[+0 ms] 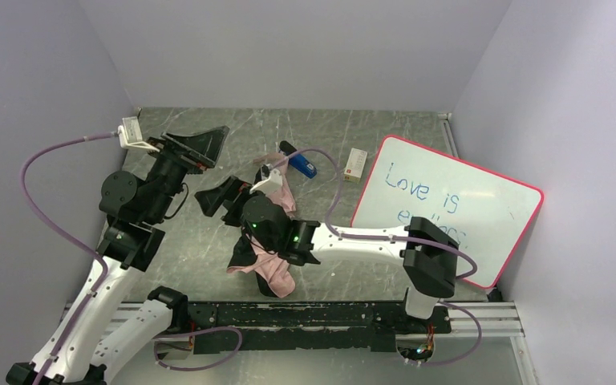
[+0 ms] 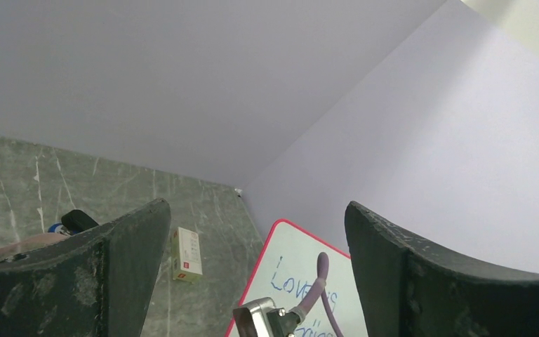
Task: Put away the umbrella
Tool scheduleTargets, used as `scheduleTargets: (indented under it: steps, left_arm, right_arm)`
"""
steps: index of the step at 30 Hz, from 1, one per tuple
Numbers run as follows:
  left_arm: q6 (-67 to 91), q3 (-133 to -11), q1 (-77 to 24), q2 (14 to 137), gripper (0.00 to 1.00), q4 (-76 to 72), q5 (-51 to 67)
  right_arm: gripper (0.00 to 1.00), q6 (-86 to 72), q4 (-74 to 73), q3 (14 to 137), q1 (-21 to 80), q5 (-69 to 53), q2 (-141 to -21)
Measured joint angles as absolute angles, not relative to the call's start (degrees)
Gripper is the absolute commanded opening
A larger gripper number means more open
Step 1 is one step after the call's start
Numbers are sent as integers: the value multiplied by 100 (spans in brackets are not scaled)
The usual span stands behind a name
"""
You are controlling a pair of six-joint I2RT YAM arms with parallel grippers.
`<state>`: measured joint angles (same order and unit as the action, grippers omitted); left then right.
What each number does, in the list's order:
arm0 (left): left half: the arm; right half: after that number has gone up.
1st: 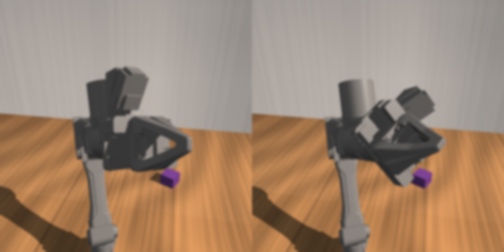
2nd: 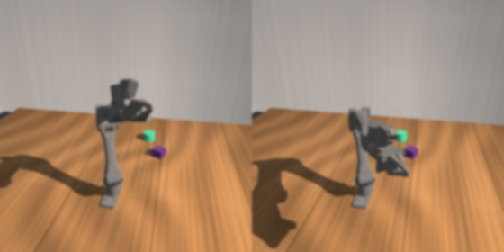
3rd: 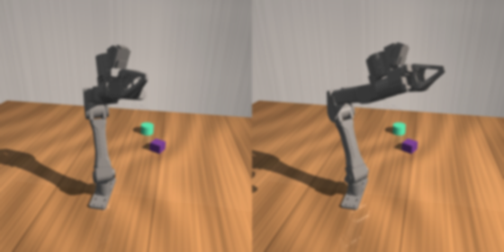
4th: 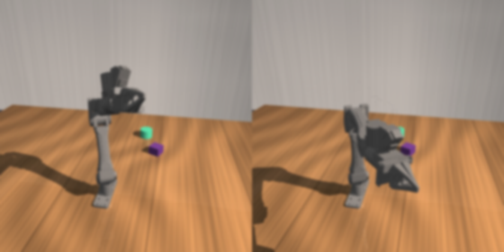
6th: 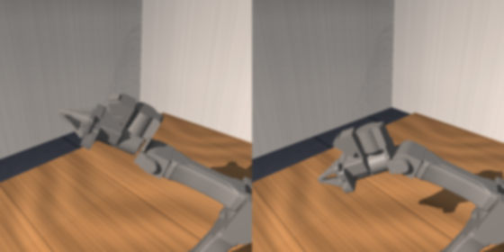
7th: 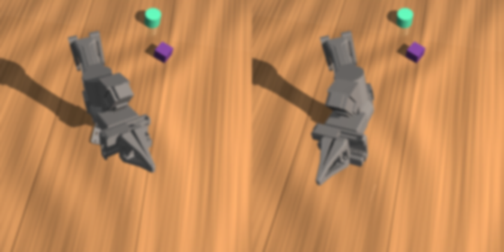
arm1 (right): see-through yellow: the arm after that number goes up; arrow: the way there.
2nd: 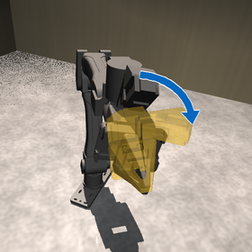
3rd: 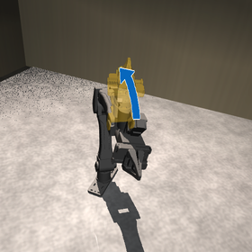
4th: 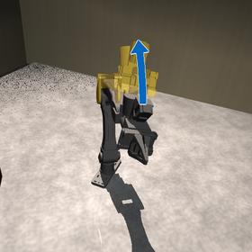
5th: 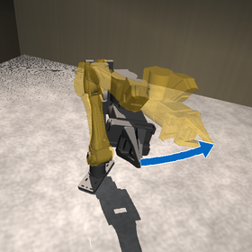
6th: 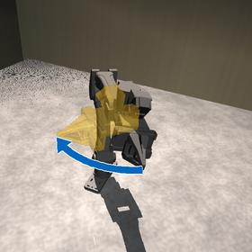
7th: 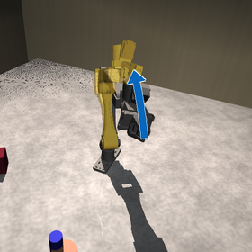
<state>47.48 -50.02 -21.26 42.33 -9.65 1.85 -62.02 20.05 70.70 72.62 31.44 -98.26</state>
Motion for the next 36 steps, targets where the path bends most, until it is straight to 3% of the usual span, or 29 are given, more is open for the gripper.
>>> scheduleTargets:
  steps: [10, 11, 14, 16, 19, 24, 36]
  left_arm:
    - [4239, -5004, -2294, 4289, 97, -978, 180]
    - [4217, -5004, -2298, 4289, 97, -978, 178]
    - [4145, -5004, -2305, 4292, 97, -974, 174]
    - [4132, -5004, -2305, 4303, 97, -954, 174]
    - [4134, -5004, -2305, 4320, 97, -919, 154]
    - [4160, -4829, -2307, 4265, 97, -1127, 145]
    - [4246, -5183, -2309, 5028, 97, -1238, 185]
  right_arm:
    - [100, -6549, 3345, 6427, 7196, 2587, -9920]
    - [98, -6563, 3551, 6381, 7177, 2486, -9957]
    - [82, -6700, 4086, 6300, 7109, 2165, -10099]
    - [79, -6820, 4453, 6204, 7063, 1994, -10171]
    - [83, -6928, 4762, 6055, 7004, 1835, -10239]
    - [99, -6934, 4779, 6047, 6941, 1732, -10263]
    - [100, -7063, 4392, 6169, 6661, 1577, -10195]
